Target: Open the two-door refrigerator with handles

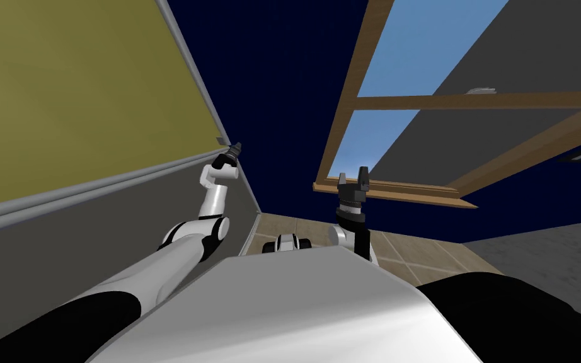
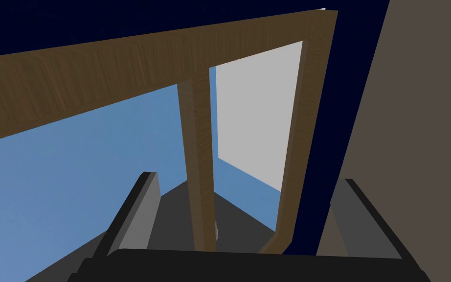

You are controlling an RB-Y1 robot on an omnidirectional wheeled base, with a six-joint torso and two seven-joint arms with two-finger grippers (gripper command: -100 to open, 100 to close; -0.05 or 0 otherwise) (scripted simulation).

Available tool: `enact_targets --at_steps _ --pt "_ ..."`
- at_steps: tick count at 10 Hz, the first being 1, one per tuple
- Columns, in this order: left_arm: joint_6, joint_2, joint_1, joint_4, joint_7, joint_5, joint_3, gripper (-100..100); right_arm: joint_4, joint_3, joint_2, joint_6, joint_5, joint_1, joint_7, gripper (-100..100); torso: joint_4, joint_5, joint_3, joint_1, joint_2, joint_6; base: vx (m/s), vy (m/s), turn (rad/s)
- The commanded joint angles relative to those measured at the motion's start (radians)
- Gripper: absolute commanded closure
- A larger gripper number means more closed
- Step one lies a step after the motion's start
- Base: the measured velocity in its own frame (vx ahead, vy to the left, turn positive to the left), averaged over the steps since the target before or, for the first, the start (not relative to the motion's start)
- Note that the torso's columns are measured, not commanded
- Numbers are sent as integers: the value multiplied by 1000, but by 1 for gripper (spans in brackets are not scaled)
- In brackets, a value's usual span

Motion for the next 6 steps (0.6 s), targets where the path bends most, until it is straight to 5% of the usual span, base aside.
enact_targets --at_steps 1,6 --pt "54 53 -80 75 -25 9 6 -100 0 0 0 0 0 0 0 0 0 0 0 0 0 0 5 4 -99" --pt "122 137 -191 167 -52 25 12 -100 0 0 0 0 0 0 0 0 0 0 0 0 0 0 10 4 -54"
